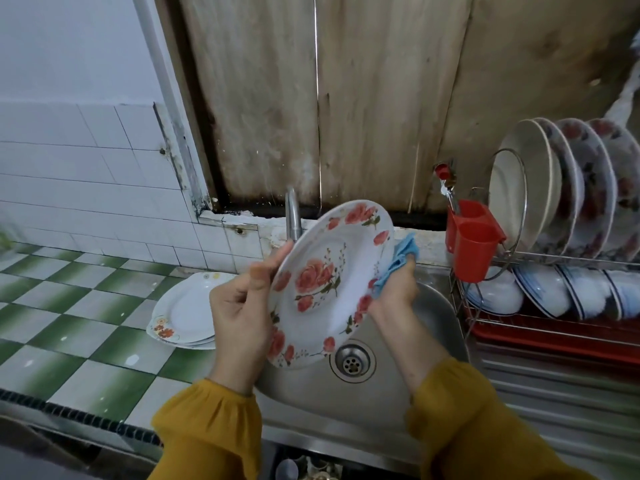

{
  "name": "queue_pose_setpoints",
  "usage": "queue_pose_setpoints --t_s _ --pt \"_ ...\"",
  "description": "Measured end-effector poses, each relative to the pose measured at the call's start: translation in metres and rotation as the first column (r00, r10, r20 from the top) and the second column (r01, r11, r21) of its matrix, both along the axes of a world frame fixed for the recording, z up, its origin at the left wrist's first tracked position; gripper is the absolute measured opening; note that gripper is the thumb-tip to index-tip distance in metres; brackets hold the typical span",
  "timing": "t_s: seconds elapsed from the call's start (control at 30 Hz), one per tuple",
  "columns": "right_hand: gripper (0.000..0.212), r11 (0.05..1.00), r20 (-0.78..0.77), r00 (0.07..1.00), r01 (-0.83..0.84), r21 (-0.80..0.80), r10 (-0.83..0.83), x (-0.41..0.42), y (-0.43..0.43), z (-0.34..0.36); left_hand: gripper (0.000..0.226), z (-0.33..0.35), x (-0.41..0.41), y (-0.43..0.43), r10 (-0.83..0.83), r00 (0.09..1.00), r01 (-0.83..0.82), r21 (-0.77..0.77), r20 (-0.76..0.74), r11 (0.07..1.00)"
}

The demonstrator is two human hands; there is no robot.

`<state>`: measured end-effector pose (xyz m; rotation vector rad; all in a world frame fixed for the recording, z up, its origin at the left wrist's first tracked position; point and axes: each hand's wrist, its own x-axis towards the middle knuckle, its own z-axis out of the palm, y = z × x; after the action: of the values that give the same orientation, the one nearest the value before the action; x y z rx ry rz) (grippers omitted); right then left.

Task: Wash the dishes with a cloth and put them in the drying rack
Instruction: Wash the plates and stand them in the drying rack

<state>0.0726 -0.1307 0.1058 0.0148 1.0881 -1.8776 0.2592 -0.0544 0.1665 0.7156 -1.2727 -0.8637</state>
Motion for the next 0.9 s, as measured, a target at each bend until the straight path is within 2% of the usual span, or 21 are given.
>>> queue_pose_setpoints --t_s 0.07,0.13,0.2,0.23,0.27,0.3,0.33,0.4,0.47,0.53,0.6,0.63,0.67,0.73,0.77,0.8,0.9 --pt "0.040 0.993 0.067 0.997 0.031 -0.118 -0.023 -0.006 0.002 0.008 0.046 -0.011 -0.003 0.001 0.148 0.989 -0.148 0.063 -0.004 0.987" --pt "0.042 0.978 0.102 0.993 0.071 -0.197 -0.052 -0.011 0.004 0.016 0.040 -0.016 -0.005 0.001 0.241 0.970 -0.222 0.290 -0.030 0.931" --pt "0.046 0.952 0.103 0.992 0.103 -0.288 -0.076 -0.016 0.007 0.022 0.033 -0.016 0.002 -0.004 0.145 0.989 -0.090 0.636 -0.035 0.767" --pt "0.046 0.942 0.088 0.992 0.109 -0.318 -0.085 -0.019 0.007 0.024 0.031 -0.017 0.005 -0.006 0.028 0.996 0.048 0.779 -0.085 0.625" --pt "0.045 0.937 0.069 0.994 0.100 -0.335 -0.081 -0.020 0.008 0.026 0.028 -0.020 0.008 -0.009 -0.079 0.983 0.185 0.860 -0.168 0.475" --pt "0.044 0.932 0.057 0.996 0.081 -0.352 -0.065 -0.023 0.009 0.028 0.024 -0.025 0.009 -0.012 -0.136 0.959 0.283 0.881 -0.250 0.379" --pt "0.043 0.926 0.061 0.998 0.045 -0.374 -0.024 -0.026 0.011 0.029 0.024 -0.031 0.009 -0.016 -0.127 0.947 0.320 0.884 -0.294 0.340" --pt "0.042 0.924 0.001 0.996 -0.085 -0.373 0.092 -0.036 0.012 0.027 0.033 -0.037 0.008 -0.021 -0.040 0.950 0.304 0.890 -0.309 0.339" --pt "0.040 0.952 -0.137 0.974 -0.208 -0.225 0.180 -0.045 0.016 0.027 0.033 -0.033 0.009 -0.021 0.023 0.940 0.310 0.877 -0.342 0.366" --pt "0.040 0.948 -0.306 0.910 -0.313 -0.063 0.281 -0.050 0.019 0.025 0.018 -0.025 0.010 -0.024 0.084 0.926 0.318 0.879 -0.369 0.356" --pt "0.041 0.891 -0.372 0.825 -0.454 0.011 0.425 -0.051 0.025 0.031 0.014 -0.015 0.007 -0.027 0.067 0.921 0.333 0.866 -0.383 0.372" --pt "0.040 0.842 -0.440 0.742 -0.534 0.069 0.506 -0.049 0.027 0.035 0.015 -0.008 0.003 -0.027 0.048 0.927 0.324 0.859 -0.372 0.396" --pt "0.038 0.773 -0.545 0.601 -0.617 0.147 0.584 -0.045 0.030 0.039 0.016 -0.004 -0.002 -0.025 0.025 0.939 0.296 0.846 -0.342 0.444" --pt "0.027 0.711 -0.769 0.287 -0.642 0.287 0.571 -0.034 0.030 0.040 0.012 -0.002 -0.013 -0.022 0.017 0.972 0.181 0.787 -0.236 0.590" --pt "0.022 0.709 -0.829 0.183 -0.632 0.312 0.528 -0.027 0.030 0.035 0.014 -0.004 -0.017 -0.021 0.029 0.982 0.123 0.745 -0.188 0.656" --pt "0.022 0.722 -0.877 0.124 -0.627 0.294 0.464 -0.017 0.034 0.031 0.021 -0.007 -0.020 -0.021 0.048 0.986 0.080 0.704 -0.161 0.706" --pt "0.044 0.732 -0.982 -0.040 -0.661 0.165 0.186 0.005 0.053 0.006 0.035 -0.006 -0.019 -0.019 0.122 0.978 0.006 0.608 -0.169 0.794"
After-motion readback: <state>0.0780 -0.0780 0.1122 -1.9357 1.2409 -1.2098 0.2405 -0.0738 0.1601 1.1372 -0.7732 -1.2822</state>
